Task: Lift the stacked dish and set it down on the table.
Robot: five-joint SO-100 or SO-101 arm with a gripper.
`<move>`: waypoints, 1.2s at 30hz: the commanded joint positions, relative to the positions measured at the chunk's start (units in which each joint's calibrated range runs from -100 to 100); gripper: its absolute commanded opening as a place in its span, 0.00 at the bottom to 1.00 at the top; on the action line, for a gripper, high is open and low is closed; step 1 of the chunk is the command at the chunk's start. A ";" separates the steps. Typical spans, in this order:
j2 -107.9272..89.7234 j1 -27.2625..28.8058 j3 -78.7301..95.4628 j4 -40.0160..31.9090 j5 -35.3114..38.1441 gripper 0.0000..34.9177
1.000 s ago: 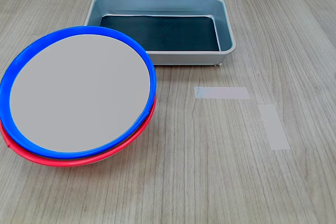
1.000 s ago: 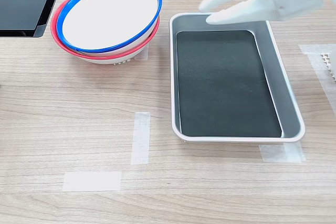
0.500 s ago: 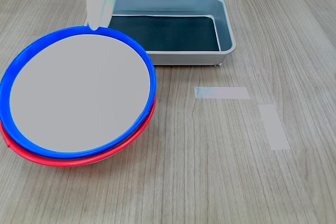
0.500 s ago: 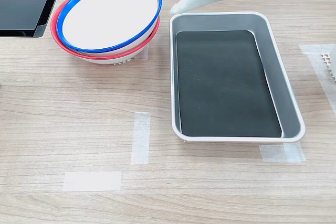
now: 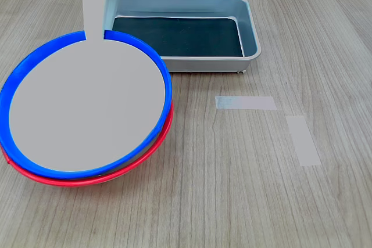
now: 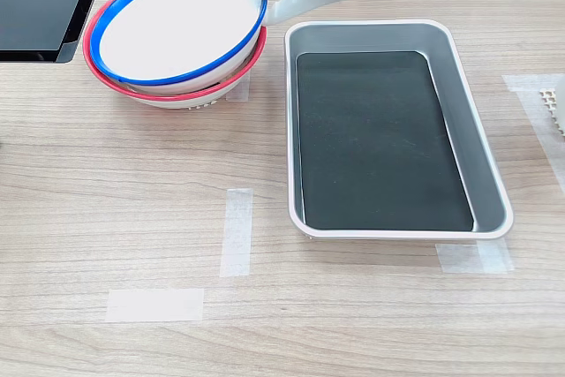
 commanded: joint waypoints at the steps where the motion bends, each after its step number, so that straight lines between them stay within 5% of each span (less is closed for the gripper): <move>1: -1.67 -0.34 -3.21 -0.01 0.15 0.00; 9: -9.09 -3.07 -3.93 0.90 -0.05 0.00; 21: -5.33 -21.14 -15.59 12.04 -1.56 0.00; 36: 8.99 -28.19 -14.86 8.82 -0.44 0.00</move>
